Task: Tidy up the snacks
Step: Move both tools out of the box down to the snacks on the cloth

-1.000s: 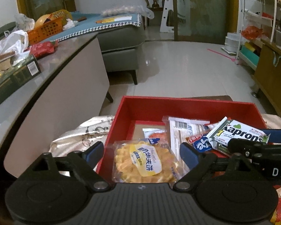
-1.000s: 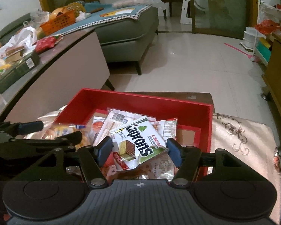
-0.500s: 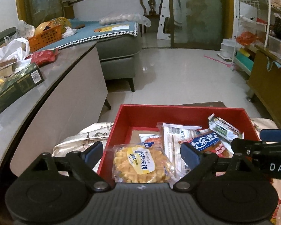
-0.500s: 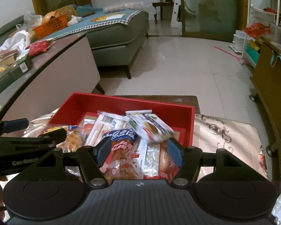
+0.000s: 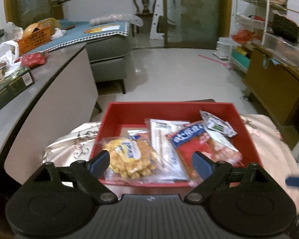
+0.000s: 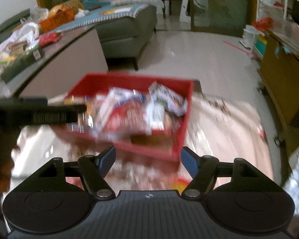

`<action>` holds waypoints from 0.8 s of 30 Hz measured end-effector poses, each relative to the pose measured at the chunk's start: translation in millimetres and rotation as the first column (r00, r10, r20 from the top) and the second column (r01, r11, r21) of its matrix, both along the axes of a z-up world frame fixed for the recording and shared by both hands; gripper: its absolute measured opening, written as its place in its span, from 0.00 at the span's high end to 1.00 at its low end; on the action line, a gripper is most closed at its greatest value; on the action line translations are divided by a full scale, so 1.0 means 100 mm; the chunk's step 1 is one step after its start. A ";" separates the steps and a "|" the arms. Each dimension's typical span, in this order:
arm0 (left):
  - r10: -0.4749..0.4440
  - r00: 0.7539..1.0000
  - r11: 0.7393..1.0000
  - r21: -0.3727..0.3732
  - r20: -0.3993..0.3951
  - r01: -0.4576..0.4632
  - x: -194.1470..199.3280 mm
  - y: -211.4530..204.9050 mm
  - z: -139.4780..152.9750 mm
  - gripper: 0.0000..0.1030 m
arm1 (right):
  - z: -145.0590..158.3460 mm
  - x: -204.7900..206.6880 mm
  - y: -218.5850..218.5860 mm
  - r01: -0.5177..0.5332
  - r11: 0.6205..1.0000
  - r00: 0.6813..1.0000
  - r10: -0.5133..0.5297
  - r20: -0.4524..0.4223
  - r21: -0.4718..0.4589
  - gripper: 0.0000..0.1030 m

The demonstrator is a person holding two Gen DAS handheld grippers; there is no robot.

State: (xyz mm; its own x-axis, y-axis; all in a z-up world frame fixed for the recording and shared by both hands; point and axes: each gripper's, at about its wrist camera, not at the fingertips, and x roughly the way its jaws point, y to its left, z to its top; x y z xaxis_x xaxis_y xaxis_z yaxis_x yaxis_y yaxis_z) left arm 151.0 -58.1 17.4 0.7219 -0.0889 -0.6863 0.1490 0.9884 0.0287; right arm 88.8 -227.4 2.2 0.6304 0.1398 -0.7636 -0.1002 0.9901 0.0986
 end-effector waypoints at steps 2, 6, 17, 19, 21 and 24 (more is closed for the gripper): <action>-0.012 1.000 1.000 -0.009 0.005 0.012 -0.08 -0.02 0.03 0.18 | -0.07 -0.18 -0.05 0.026 1.000 0.999 -0.026 -0.034 0.000 0.24; -0.040 0.999 0.998 -0.048 -0.006 0.040 -0.21 -0.08 0.08 0.18 | -0.32 -0.46 -0.14 0.069 0.997 0.991 -0.071 -0.113 -0.018 0.23; -0.163 0.985 0.986 -0.033 -0.057 0.161 -0.48 -0.46 -0.01 0.18 | -0.85 -0.47 0.09 0.005 0.994 0.975 -0.030 -0.222 -0.113 0.25; -0.187 0.980 0.982 -0.039 -0.076 0.184 -0.50 -0.53 -0.04 0.18 | -0.89 -0.52 0.14 -0.026 0.988 0.979 -0.006 -0.205 -0.151 0.26; -0.210 0.973 0.977 -0.048 -0.092 0.207 -0.53 -0.60 -0.06 0.18 | -0.85 -0.56 0.08 -0.028 0.990 0.978 0.000 -0.207 -0.135 0.37; -0.261 0.959 0.965 -0.066 -0.113 0.255 -0.60 -0.76 -0.08 0.18 | -0.82 -0.66 -0.04 -0.014 0.994 0.973 -0.011 -0.229 -0.108 0.39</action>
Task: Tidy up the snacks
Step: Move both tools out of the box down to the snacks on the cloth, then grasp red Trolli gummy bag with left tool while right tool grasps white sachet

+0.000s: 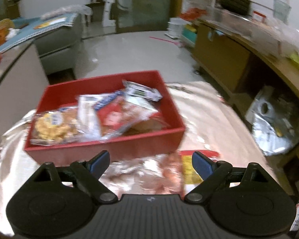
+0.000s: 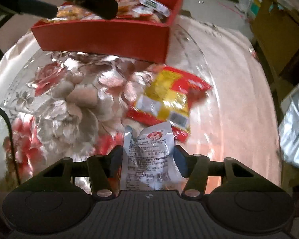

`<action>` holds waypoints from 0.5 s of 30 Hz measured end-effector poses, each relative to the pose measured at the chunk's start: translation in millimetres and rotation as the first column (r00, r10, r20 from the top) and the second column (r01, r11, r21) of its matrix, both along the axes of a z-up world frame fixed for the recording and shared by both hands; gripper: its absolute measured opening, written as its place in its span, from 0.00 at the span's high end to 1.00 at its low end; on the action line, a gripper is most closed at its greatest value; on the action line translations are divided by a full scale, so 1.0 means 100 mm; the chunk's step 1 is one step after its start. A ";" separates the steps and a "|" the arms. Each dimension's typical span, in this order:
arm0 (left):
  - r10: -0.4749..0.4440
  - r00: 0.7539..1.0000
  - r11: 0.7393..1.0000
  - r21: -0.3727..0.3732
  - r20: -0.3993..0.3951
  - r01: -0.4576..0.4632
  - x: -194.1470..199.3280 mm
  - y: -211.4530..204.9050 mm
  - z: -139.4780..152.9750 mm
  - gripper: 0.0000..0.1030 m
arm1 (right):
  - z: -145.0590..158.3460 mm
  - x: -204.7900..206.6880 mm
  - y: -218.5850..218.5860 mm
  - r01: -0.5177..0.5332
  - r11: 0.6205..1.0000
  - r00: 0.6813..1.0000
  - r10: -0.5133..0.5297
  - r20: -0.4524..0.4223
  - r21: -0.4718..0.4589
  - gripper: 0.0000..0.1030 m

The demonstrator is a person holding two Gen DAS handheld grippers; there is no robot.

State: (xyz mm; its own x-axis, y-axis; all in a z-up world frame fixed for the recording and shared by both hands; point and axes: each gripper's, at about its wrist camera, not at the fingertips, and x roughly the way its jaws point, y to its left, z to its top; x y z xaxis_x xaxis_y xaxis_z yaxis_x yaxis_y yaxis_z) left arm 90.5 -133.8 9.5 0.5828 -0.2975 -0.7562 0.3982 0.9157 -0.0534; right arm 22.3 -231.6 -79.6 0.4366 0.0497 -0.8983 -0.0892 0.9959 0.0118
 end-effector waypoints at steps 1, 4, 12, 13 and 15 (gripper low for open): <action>-0.018 1.000 1.000 -0.001 -0.006 0.018 -0.03 -0.06 -0.01 0.18 | 0.00 -0.04 -0.04 0.002 1.000 1.000 -0.002 -0.005 0.003 0.39; -0.062 0.998 0.998 0.004 -0.030 0.062 -0.08 -0.24 -0.07 0.18 | 0.05 -0.20 -0.19 0.029 0.999 1.000 -0.029 0.001 0.024 0.39; -0.080 0.983 0.993 0.069 -0.167 0.093 -0.03 -0.70 -0.50 0.18 | 0.11 -0.42 -0.60 0.110 0.989 0.994 -0.111 0.013 0.101 0.39; -0.073 0.983 0.993 0.084 -0.168 0.088 -0.01 -0.75 -0.54 0.18 | 0.11 -0.43 -0.64 0.113 0.987 0.993 -0.115 0.012 0.109 0.39; -0.052 0.984 0.992 0.108 -0.168 0.071 0.03 -0.82 -0.60 0.18 | 0.13 -0.42 -0.67 0.109 0.986 0.993 -0.112 0.022 0.127 0.39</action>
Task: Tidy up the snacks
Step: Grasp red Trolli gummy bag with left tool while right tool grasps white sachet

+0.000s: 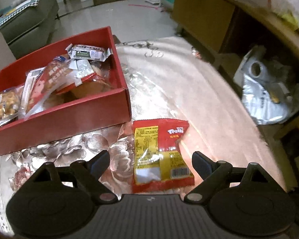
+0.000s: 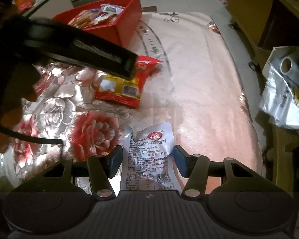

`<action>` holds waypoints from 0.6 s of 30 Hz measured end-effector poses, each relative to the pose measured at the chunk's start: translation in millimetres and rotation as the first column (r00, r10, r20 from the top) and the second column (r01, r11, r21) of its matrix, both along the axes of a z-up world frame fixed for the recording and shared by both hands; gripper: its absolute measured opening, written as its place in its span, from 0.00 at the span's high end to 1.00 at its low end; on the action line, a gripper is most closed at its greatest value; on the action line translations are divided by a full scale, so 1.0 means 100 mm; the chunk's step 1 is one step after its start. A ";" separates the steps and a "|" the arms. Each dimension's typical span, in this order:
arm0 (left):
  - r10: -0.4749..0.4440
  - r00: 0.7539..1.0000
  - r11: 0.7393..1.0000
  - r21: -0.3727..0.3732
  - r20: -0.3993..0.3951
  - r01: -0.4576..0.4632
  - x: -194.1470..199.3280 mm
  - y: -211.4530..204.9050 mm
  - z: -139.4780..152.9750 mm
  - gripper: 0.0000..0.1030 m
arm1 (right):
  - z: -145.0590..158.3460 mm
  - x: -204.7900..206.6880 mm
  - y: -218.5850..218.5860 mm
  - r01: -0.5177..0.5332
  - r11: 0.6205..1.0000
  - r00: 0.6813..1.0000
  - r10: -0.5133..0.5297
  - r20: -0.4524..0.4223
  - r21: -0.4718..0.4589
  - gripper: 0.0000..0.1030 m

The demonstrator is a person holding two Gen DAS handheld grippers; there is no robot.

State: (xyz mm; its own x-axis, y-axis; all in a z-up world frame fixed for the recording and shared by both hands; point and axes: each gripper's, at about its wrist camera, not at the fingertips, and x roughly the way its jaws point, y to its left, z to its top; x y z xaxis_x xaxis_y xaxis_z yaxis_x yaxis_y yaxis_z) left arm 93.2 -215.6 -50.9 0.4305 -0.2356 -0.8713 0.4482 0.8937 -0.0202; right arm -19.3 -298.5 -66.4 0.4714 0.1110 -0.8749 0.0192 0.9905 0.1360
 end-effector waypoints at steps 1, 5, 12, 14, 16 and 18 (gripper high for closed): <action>0.009 1.000 1.000 0.008 -0.004 -0.009 0.03 -0.03 -0.03 0.18 | 0.01 0.01 -0.01 -0.003 1.000 1.000 0.003 0.006 0.008 0.38; 0.041 0.999 0.999 0.035 -0.036 -0.039 0.12 -0.07 -0.22 0.16 | 0.01 0.04 -0.07 -0.001 1.000 1.000 0.001 0.005 0.031 0.38; 0.055 0.998 0.997 0.053 -0.003 -0.055 0.10 -0.13 -0.35 0.11 | -0.02 0.10 -0.16 0.021 0.999 1.000 -0.021 -0.019 0.040 0.38; 0.036 0.999 0.999 0.039 0.002 -0.036 0.06 -0.11 -0.31 0.25 | 0.00 0.14 -0.16 0.021 0.999 1.000 -0.020 -0.017 0.041 0.38; 0.037 0.999 0.999 0.039 0.008 -0.037 0.02 -0.07 -0.25 0.47 | 0.01 0.16 -0.15 0.019 0.999 1.000 -0.019 -0.012 0.038 0.38; 0.037 0.999 0.999 0.040 -0.003 -0.036 0.01 -0.03 -0.20 0.50 | 0.02 0.18 -0.13 0.018 0.999 1.000 -0.018 -0.011 0.031 0.38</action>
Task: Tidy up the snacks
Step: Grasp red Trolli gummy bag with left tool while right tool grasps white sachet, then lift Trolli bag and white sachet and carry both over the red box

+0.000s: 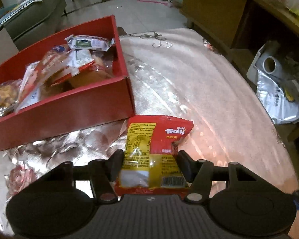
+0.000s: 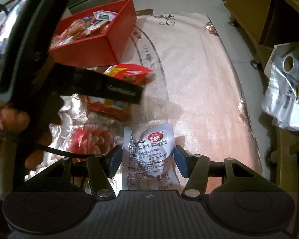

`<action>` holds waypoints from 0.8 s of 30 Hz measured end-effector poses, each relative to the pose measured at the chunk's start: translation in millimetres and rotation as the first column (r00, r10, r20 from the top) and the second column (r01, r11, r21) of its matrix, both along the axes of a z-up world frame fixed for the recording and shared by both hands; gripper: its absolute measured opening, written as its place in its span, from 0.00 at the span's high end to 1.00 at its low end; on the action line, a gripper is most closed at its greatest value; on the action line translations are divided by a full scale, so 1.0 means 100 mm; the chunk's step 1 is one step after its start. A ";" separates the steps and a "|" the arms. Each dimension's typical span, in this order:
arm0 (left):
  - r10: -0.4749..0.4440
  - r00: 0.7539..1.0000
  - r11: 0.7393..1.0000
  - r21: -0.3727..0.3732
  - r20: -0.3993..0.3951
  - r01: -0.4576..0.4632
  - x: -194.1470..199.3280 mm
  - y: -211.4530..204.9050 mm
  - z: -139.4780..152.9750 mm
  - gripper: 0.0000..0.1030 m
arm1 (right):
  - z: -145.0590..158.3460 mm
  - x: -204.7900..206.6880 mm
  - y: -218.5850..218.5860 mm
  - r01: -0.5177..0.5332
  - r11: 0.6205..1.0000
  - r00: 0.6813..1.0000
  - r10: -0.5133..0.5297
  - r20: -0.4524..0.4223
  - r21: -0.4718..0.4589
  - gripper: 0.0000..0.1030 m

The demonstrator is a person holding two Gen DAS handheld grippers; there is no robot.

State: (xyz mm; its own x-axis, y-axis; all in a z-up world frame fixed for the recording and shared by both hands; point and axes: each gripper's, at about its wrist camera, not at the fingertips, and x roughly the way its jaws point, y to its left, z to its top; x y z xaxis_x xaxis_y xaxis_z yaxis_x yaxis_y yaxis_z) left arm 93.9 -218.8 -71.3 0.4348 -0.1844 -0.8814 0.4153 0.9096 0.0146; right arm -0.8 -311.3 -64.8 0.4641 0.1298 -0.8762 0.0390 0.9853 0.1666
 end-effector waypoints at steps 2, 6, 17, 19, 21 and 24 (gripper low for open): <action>0.003 1.000 1.000 -0.005 -0.010 -0.003 -0.01 0.06 0.02 0.51 | 0.00 0.02 0.02 -0.002 1.000 1.000 0.002 0.000 0.000 0.38; 0.001 1.000 1.000 -0.001 0.014 -0.001 -0.09 0.22 0.11 0.52 | 0.02 0.05 0.07 -0.008 1.000 1.000 0.009 0.002 -0.008 0.38; 0.050 0.996 0.998 -0.038 0.067 -0.048 -0.24 0.81 0.38 0.52 | 0.18 0.19 0.33 -0.066 0.998 0.997 0.066 0.049 -0.008 0.38; 0.061 0.995 0.998 -0.037 0.077 -0.058 -0.25 0.88 0.40 0.52 | 0.20 0.24 0.41 -0.081 0.997 0.995 0.081 0.057 -0.008 0.38; 0.071 0.994 0.997 -0.034 0.083 -0.069 -0.26 0.97 0.42 0.52 | 0.22 0.28 0.49 -0.097 0.995 0.993 0.097 0.060 -0.009 0.38; 0.088 0.992 0.996 -0.033 0.089 -0.086 -0.25 1.09 0.44 0.52 | 0.23 0.33 0.62 -0.124 0.992 0.990 0.124 0.062 -0.011 0.38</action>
